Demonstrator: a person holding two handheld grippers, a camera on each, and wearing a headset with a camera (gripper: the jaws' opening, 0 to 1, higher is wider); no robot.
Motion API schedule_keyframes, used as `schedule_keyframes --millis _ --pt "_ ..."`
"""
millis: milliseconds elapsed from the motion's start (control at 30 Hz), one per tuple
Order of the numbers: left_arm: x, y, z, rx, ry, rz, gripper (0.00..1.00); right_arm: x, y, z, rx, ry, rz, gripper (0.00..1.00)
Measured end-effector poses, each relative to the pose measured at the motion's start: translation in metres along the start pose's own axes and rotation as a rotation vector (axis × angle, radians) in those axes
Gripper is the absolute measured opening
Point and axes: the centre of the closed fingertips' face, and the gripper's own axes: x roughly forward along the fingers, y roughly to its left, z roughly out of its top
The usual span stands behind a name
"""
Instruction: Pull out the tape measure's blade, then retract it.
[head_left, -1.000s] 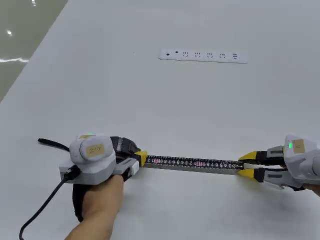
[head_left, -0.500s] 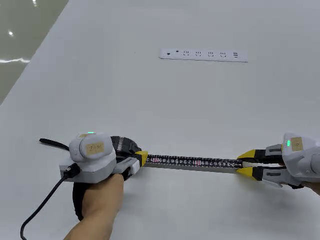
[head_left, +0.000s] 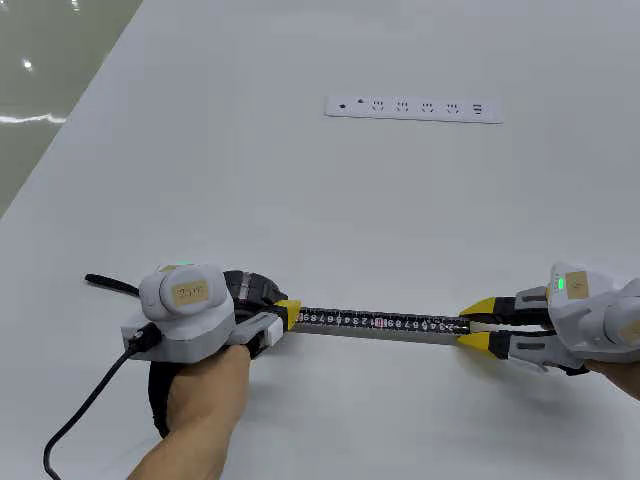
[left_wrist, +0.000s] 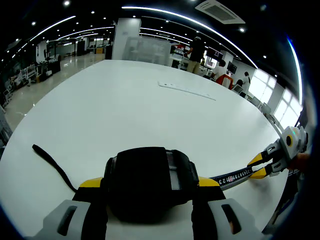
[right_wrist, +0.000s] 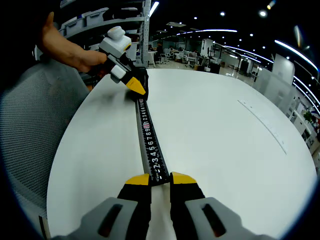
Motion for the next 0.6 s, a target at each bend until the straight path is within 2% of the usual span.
schedule_keyframes --millis 600 --pt "0.001 -0.001 0.001 -0.010 0.009 -0.010 0.66 0.021 0.004 0.019 0.008 -0.030 0.029 0.11"
